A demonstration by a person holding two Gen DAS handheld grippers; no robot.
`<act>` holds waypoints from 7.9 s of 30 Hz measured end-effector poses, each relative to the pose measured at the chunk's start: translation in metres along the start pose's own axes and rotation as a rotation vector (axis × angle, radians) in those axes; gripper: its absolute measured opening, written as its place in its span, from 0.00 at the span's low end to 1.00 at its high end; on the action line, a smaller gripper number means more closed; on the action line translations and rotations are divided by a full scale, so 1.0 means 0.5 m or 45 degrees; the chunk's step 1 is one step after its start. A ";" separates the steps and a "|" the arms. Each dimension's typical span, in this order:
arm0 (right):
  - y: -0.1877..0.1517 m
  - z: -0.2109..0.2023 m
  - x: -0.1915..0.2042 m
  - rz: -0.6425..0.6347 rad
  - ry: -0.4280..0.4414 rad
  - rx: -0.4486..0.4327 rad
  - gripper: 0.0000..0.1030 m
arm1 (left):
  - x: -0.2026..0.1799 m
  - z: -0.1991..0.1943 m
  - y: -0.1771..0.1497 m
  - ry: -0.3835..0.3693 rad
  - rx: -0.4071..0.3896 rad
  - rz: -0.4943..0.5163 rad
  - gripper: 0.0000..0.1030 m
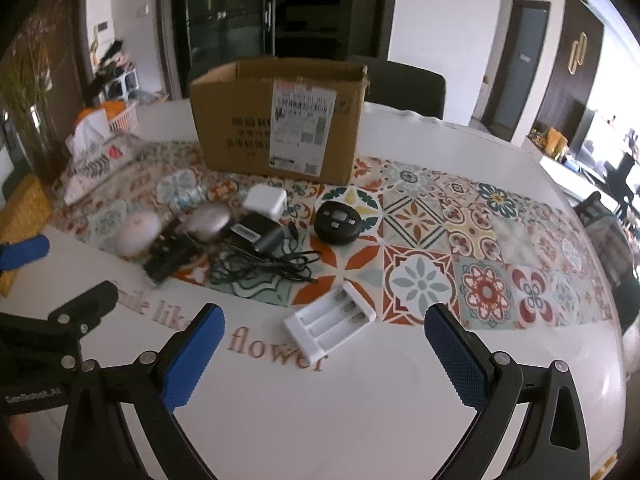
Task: Organize rigid objects
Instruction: 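Grasp the white battery charger with the right tool while the left tool approaches the black device, then close the left tool on the black rectangular device while the right tool lifts the charger, then carry both items over the cardboard box and release the black device from the left tool, then lower the white charger into the box and open the right tool, then move the left tool to the round white lamp while the right tool approaches the black adapter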
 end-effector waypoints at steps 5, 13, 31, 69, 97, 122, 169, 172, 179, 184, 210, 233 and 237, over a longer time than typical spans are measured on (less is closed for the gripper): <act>-0.021 0.059 -0.001 -0.062 0.028 0.032 0.97 | -0.014 0.046 -0.015 0.033 0.025 0.020 1.00; -0.054 0.134 -0.010 -0.050 0.062 0.076 0.94 | -0.028 0.105 -0.038 0.057 0.090 0.042 1.00; -0.083 0.200 -0.011 -0.033 0.105 0.111 0.86 | -0.043 0.151 -0.051 0.056 0.135 0.078 1.00; -0.052 0.157 0.063 0.146 -0.029 0.167 0.86 | 0.007 0.226 -0.031 -0.300 0.061 0.149 0.28; 0.137 -0.017 0.068 0.142 -0.058 -0.145 0.86 | 0.101 0.016 0.151 -0.298 -0.160 -0.027 0.28; 0.358 0.007 0.029 0.202 0.021 -0.293 0.86 | 0.129 0.007 0.386 -0.290 -0.349 0.041 0.28; 0.512 0.373 -0.050 0.236 0.122 0.163 0.86 | 0.077 0.318 0.557 -0.314 0.071 0.136 0.44; 0.514 0.374 -0.046 0.225 0.123 0.162 0.86 | 0.096 0.306 0.555 -0.236 0.028 0.142 0.59; 0.509 0.363 -0.022 0.199 0.062 0.147 0.89 | 0.143 0.273 0.540 -0.109 -0.034 0.133 0.70; 0.502 0.326 -0.006 0.202 0.039 0.123 0.89 | 0.167 0.229 0.527 -0.079 -0.079 0.110 0.76; 0.368 0.031 0.130 0.121 -0.057 -0.211 0.89 | 0.245 0.007 0.322 -0.056 -0.252 0.083 0.90; 0.161 0.043 0.185 0.166 -0.029 -0.016 0.89 | 0.227 0.039 0.133 -0.214 -0.144 0.145 0.90; 0.141 0.056 0.186 0.175 -0.039 0.024 0.89 | 0.220 0.063 0.112 -0.245 -0.108 0.162 0.90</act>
Point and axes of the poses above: each gripper's, at about its wrist camera, not at the fingertips, and z roughly the way its jaws point, x to its left, y to its top, the point moved 3 cm from there along z, roughly the way its jaws point, and after that the axes turned 9 degrees about -x, right-handed, at the moved point
